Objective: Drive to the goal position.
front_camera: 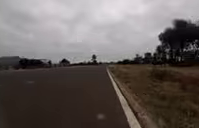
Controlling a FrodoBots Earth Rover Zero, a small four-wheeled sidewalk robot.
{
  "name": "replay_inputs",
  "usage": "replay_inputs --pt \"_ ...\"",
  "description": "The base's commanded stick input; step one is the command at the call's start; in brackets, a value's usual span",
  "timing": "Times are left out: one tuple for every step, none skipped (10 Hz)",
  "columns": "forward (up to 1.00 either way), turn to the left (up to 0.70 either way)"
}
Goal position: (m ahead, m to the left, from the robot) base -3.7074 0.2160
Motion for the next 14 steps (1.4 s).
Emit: replay_inputs --pt "0.85 -0.19" --pt "0.85 -0.07" --pt "0.85 -0.20" --pt "0.85 -0.16" --pt "0.85 -0.08" --pt "0.85 -0.03" --pt "0.85 -0.01" --pt "0.85 -0.13" --pt "0.85 -0.23" --pt "0.85 -0.25" --pt "0.85 -0.25" --pt "0.85 -0.25" --pt "0.85 -0.24" --pt "0.85 -0.11"
